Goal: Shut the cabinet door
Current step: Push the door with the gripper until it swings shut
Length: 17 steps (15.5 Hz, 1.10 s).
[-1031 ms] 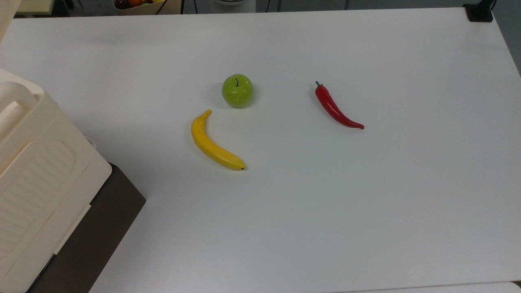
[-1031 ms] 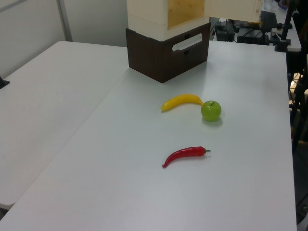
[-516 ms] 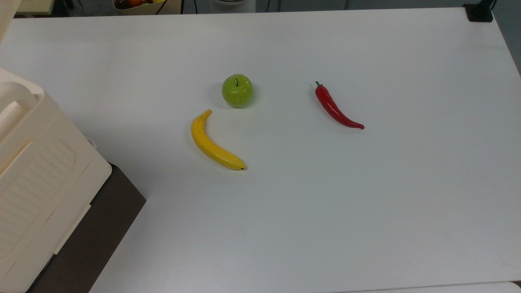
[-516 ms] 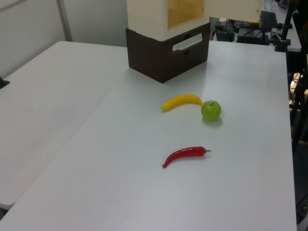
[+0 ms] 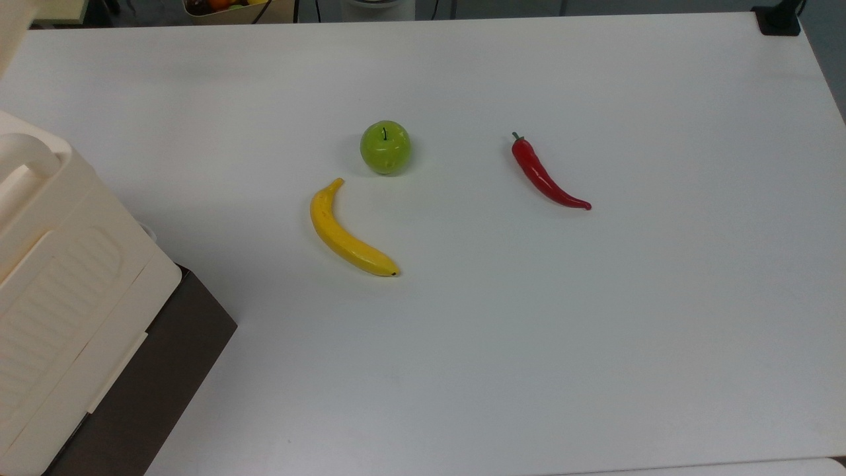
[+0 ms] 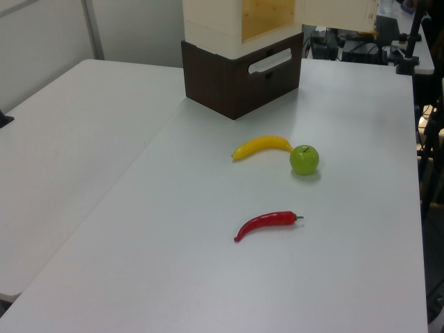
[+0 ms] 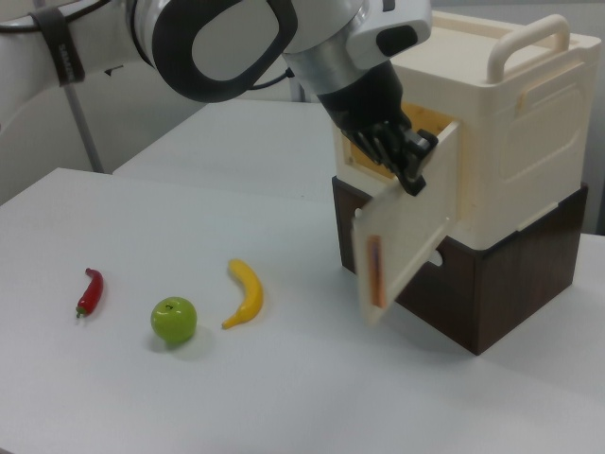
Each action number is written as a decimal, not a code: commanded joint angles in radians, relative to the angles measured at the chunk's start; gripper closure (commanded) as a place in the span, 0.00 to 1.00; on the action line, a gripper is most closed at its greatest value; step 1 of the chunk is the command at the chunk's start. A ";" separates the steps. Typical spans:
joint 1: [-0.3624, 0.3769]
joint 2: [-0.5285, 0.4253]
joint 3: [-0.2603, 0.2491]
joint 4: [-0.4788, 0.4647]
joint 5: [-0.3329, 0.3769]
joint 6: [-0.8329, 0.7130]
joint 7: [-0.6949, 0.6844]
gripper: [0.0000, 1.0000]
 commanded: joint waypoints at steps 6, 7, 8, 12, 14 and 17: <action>0.105 0.004 0.025 -0.015 0.086 -0.031 0.061 1.00; 0.106 0.005 0.041 -0.015 0.086 -0.030 0.076 1.00; 0.105 0.008 0.064 -0.015 0.086 -0.024 0.090 1.00; 0.105 0.062 0.126 -0.006 0.089 0.092 0.195 1.00; 0.106 0.096 0.135 -0.008 0.089 0.235 0.258 1.00; 0.103 0.140 0.135 -0.006 0.088 0.402 0.297 1.00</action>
